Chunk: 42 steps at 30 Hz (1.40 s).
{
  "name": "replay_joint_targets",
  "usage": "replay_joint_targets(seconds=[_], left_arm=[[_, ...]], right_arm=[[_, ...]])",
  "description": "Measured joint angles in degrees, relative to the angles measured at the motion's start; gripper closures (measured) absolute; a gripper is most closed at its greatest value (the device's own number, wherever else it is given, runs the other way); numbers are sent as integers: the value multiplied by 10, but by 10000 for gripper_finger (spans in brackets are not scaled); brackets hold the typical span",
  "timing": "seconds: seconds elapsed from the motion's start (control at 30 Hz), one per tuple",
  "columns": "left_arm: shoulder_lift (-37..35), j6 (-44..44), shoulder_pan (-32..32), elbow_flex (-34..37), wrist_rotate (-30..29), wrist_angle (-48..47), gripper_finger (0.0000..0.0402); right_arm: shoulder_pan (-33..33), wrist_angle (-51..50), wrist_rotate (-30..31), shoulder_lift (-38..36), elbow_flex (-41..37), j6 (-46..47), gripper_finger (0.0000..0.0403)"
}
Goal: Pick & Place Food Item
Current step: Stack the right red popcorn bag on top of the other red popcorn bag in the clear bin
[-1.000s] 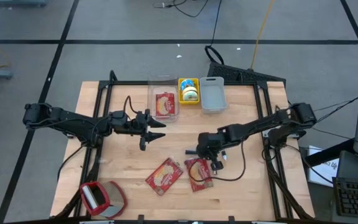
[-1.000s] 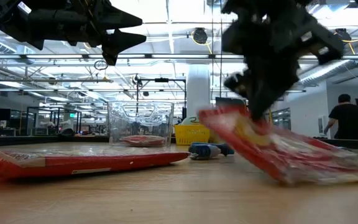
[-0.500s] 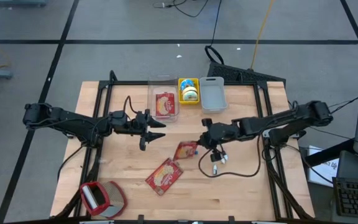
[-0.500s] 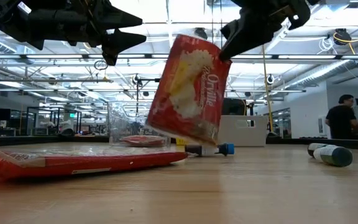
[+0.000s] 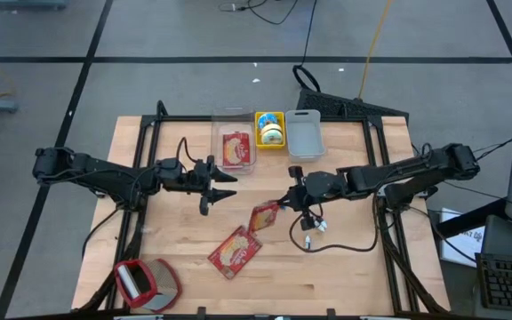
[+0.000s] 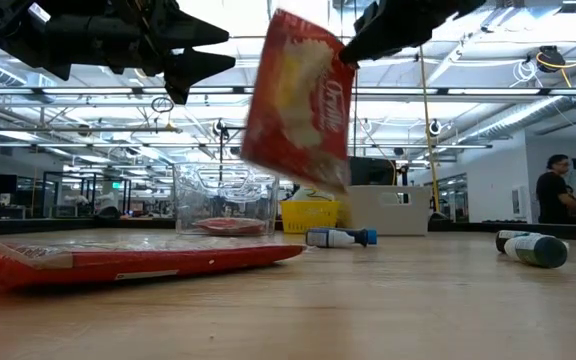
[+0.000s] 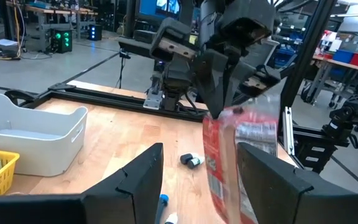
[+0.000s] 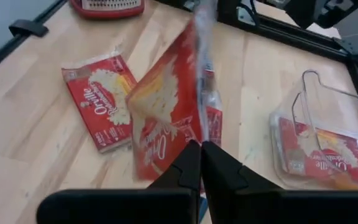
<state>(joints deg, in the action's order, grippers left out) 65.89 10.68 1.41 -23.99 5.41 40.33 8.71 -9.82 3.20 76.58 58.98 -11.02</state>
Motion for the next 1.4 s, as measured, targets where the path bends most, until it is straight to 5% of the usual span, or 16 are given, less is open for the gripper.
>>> replay_joint_targets(seconds=[0.77,1.4], left_arm=[[0,0,0,0,0,1,194],[0,1,0,0,0,1,194]], right_arm=[[0,-28,11,-177,-4,9,403],[0,1,38,-322,-137,73,403]])
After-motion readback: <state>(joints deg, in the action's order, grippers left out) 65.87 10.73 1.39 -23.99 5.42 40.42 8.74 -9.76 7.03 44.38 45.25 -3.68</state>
